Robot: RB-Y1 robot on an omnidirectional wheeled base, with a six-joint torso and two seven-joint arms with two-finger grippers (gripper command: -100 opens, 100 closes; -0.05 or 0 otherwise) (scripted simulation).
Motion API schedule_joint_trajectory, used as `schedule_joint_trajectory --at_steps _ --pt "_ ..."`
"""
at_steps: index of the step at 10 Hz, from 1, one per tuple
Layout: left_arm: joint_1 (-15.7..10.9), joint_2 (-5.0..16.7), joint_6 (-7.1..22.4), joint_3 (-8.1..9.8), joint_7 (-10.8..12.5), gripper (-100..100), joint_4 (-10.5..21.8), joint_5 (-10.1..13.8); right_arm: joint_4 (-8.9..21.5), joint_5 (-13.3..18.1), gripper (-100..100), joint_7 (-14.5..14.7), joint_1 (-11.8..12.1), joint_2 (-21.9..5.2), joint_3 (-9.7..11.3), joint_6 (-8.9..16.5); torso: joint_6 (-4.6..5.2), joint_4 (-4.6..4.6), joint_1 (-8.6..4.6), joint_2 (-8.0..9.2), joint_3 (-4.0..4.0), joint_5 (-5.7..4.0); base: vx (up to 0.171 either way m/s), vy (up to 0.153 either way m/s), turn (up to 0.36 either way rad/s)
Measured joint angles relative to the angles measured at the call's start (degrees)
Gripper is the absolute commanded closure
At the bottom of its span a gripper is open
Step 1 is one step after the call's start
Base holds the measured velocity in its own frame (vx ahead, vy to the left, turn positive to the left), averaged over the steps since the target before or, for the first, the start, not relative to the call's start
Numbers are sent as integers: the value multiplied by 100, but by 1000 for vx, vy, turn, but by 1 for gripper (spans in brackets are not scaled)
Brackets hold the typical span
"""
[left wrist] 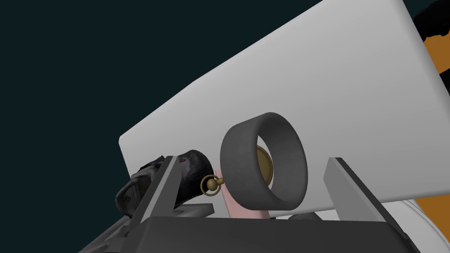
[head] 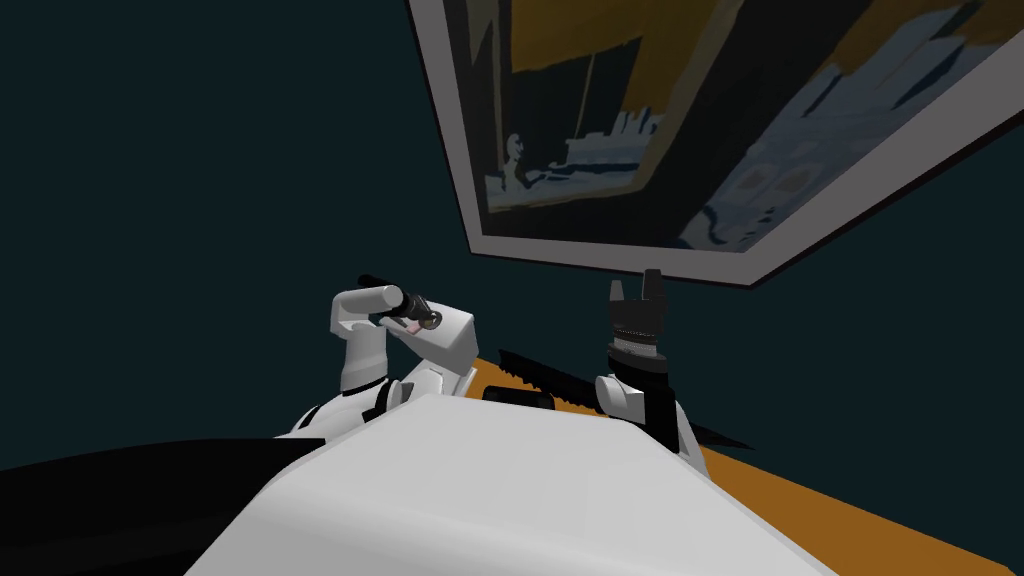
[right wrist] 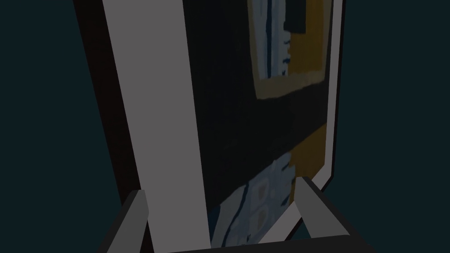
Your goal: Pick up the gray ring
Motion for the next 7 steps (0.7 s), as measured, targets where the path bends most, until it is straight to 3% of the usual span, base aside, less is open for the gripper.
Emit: schedule_joint_trajectory --at_steps 7 --pt "-209 433 1032 552 -39 -100 251 456 0 0 0 0 0 0 0 0 -1 1 4 6 3 2 27 28 -79"
